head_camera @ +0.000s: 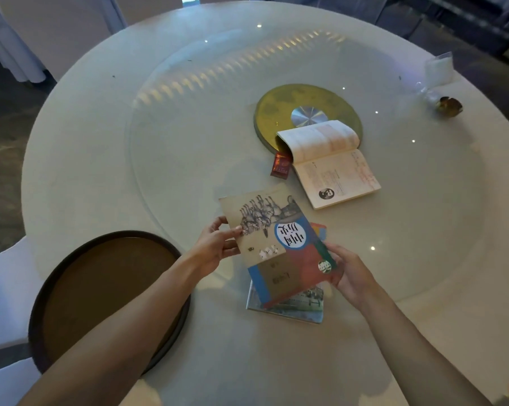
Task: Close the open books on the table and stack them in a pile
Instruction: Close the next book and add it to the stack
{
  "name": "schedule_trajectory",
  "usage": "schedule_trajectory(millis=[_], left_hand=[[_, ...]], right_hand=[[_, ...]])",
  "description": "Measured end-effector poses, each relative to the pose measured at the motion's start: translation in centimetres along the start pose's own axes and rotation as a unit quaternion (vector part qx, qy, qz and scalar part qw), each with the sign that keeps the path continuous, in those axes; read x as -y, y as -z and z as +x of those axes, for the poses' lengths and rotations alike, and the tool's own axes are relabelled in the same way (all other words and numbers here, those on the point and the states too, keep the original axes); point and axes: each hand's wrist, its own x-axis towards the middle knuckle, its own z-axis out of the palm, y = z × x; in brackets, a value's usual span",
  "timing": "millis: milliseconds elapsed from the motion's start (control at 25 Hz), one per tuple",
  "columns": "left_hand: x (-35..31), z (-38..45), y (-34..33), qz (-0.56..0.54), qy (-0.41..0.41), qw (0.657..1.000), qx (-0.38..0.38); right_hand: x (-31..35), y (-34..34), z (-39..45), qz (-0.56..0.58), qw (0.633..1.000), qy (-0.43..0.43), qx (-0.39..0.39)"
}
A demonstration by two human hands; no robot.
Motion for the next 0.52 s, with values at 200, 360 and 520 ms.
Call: schedule_trajectory(millis=[200, 360, 520], left_hand=[[1.8, -0.1, -2.8, -0.083, -0.024, 0.996, -0.009], [3.9, -0.3, -6.1, -0.147, -0.036, 0.988, -0.038], [6.6, -1.5, -9.0, -0.187, -0.045, 0.980, -0.043]], right_hand=[[-5.0, 0.8, -1.5, 0.266, 0.964, 0.000, 0.024], [-6.9, -1.7, -2.4, 0.304, 0.952, 0.013, 0.026], [-6.8, -3.8, -1.8, 0.316, 0.947, 0.049, -0.028]])
